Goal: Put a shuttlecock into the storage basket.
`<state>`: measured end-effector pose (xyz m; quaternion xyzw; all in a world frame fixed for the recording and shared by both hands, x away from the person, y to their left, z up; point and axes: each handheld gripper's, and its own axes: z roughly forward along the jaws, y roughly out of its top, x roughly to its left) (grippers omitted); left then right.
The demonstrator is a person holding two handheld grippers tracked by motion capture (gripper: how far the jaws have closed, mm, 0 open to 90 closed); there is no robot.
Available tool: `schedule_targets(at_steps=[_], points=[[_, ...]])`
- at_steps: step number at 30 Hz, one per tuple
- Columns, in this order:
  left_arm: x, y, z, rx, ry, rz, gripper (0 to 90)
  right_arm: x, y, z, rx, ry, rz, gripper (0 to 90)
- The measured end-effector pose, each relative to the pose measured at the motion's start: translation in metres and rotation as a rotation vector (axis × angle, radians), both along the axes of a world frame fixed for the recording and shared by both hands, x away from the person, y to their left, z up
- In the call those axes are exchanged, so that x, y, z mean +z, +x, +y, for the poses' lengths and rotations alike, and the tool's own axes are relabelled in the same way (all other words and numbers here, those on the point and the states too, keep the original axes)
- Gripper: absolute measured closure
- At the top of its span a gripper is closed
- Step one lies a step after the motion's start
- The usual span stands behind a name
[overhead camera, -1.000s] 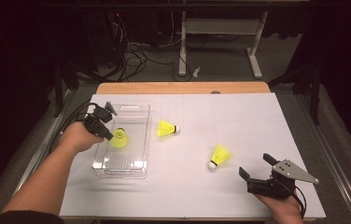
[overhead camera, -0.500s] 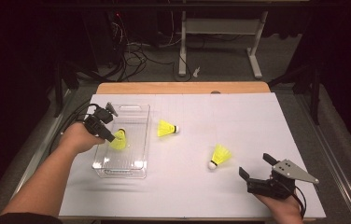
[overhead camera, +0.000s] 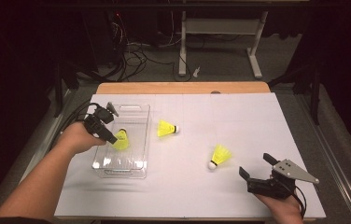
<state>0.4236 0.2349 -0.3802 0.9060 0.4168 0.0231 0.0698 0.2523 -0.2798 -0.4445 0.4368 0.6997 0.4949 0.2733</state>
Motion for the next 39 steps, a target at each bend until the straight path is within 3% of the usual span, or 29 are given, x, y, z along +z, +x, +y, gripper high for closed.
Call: schedule_targets(at_steps=[6,16,24,32,39], points=[[0.007,-0.003,0.0,0.009,-0.011,-0.007,49.2,0.0,0.0,0.001,0.006,-0.006,-0.002,0.6],[0.015,-0.006,0.003,0.019,-0.079,0.013,41.1,0.0,-0.001,0.0,0.003,-0.005,-0.004,0.6],[0.022,-0.01,-0.004,0.0,-0.073,0.028,34.5,0.001,-0.001,0.0,0.003,-0.005,-0.005,0.6],[0.025,-0.015,-0.014,-0.019,-0.084,0.029,17.3,0.001,-0.001,0.0,0.003,-0.006,-0.008,0.6],[0.031,-0.02,-0.02,-0.027,-0.084,0.023,11.5,0.001,-0.001,-0.001,0.003,-0.006,-0.006,0.6]])
